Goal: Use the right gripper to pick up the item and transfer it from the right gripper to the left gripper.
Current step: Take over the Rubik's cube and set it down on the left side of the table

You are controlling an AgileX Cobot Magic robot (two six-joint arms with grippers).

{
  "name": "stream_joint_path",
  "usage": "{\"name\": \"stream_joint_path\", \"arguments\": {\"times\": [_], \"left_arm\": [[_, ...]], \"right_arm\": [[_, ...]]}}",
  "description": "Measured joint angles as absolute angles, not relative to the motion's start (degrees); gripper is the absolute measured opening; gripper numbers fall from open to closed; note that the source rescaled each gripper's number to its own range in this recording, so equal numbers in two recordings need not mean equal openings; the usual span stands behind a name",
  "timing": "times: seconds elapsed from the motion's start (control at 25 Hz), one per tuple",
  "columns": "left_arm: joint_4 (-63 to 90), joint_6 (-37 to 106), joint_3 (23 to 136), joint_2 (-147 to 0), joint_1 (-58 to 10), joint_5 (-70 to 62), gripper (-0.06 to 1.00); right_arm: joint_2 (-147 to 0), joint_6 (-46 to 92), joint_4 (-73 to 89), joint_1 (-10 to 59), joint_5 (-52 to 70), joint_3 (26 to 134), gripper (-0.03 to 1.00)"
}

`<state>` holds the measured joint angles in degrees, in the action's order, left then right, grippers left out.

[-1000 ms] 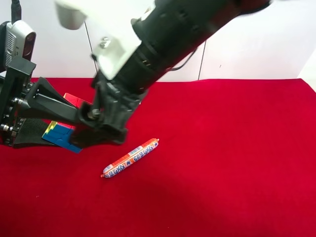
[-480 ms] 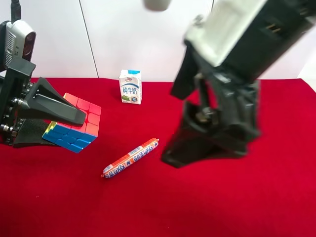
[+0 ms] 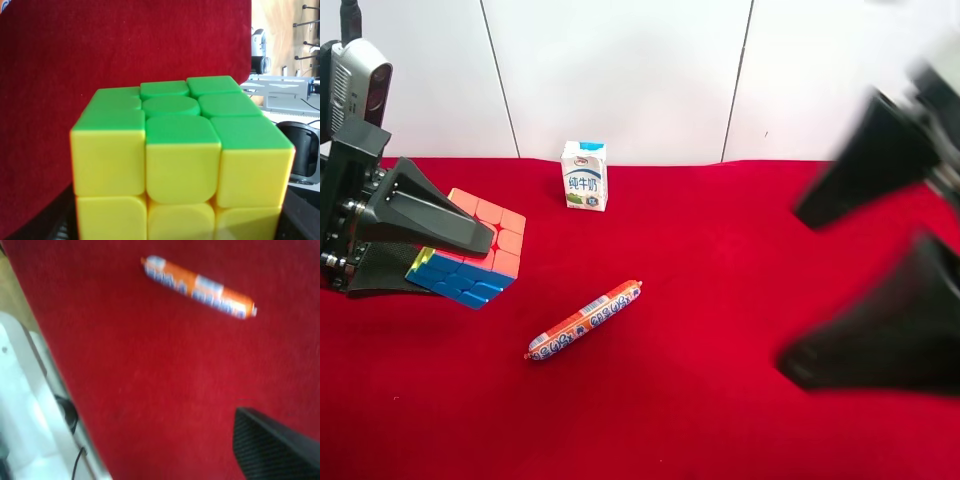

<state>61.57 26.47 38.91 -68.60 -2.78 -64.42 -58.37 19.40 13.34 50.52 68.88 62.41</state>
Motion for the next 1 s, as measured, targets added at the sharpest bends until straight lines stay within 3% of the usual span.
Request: {"name": "stream_joint_path", "arguments": {"times": [0.56, 1.0], "left_arm": [[61.6, 27.7, 38.9, -68.6, -2.8, -64.4, 0.01], [61.6, 28.1, 38.9, -68.6, -2.8, -64.4, 0.01]], "right_arm": [[-21.4, 4.1, 4.9, 50.5, 67.0, 32.9, 1.00], [-13.5, 2.7, 2.7, 50.5, 59.4, 29.5, 1.00]]}}
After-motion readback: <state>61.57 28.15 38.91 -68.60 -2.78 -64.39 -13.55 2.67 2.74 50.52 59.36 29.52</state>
